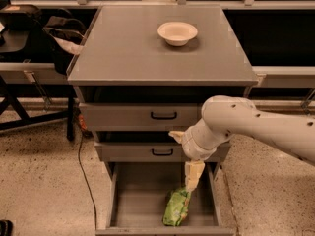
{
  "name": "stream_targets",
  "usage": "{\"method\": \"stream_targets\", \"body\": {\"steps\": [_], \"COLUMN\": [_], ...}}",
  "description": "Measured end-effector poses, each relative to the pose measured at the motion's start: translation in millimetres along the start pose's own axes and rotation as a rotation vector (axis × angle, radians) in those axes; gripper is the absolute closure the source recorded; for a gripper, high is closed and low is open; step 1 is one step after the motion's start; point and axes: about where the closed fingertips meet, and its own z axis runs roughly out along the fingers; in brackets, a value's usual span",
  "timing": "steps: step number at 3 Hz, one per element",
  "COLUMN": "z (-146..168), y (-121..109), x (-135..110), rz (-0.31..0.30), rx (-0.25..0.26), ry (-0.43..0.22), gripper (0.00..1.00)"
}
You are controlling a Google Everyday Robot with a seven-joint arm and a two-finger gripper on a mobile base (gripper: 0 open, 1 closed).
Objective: Pick green rice chip bag from bottom drawer and place on counter
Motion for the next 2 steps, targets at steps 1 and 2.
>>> {"method": "stream_targets", "body": {"steps": [1, 2], "z": [1.1, 5.2], "y": [0.4, 1.7], "x": [0.5, 2.0], "rz": [0.000, -0.001], "rx": [0.001, 0.004], "ry": [-0.007, -0.035], "gripper": [0.00, 0.00]}}
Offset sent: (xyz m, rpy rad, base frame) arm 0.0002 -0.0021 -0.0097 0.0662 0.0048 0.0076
